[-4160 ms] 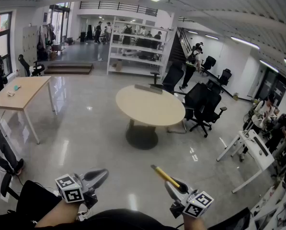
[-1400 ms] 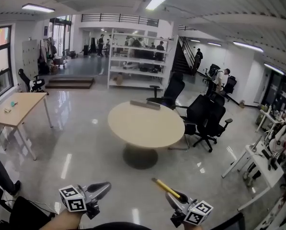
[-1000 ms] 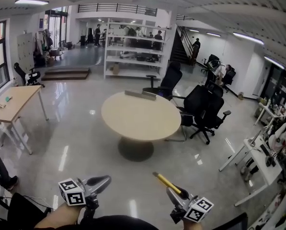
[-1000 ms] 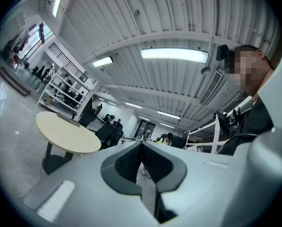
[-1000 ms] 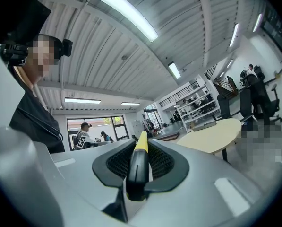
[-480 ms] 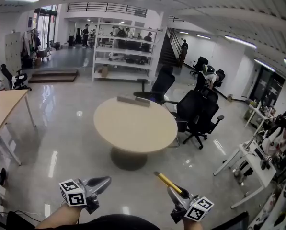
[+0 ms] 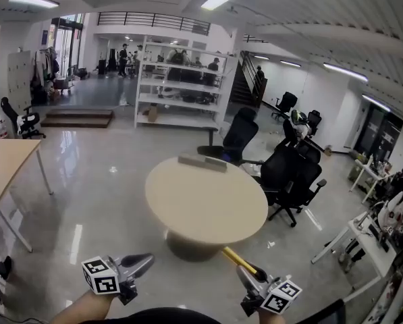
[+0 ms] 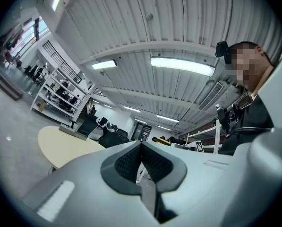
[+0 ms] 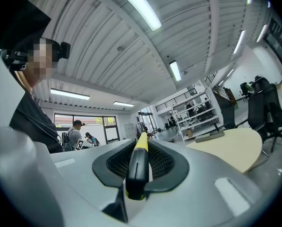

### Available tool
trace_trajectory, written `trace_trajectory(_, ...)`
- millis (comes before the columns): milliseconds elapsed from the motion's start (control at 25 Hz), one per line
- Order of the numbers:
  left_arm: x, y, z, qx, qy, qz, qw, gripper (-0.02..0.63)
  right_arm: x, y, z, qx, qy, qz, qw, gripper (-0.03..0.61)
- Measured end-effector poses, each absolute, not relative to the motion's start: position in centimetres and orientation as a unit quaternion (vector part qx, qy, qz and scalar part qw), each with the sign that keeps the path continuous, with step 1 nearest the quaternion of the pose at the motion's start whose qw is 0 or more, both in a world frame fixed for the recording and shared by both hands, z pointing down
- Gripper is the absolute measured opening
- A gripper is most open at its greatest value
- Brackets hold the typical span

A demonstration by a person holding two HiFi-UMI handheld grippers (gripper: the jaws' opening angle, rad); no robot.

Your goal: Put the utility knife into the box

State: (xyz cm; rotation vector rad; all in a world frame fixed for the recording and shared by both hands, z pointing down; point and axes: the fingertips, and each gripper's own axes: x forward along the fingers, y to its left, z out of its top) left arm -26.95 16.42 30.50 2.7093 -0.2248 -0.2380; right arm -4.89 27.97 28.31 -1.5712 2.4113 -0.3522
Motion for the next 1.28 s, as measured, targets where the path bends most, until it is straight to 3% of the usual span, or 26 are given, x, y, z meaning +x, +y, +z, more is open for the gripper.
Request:
trace_trajectory(320,-28.3,10.9,32.5,0.965,-0.101,-0.081,0.228,0.000,-5.1,21.8,29.3,-0.534,0.826,-0.140,0.113,0.092)
trace_trajectory(560,-25.4,8.2,33.7,0.963,-0.110,-0.070,0.237,0.000,-2.3,19.0,30.6,-0.526,0.830,-0.150,0.113,0.091)
trace_trajectory(1280,3.0,1.0,31.9,0.961,-0.129,-0.082,0.230,0.000,25.5,8.1,31.1,-0.470,0.860,-0.154,0.124,0.091)
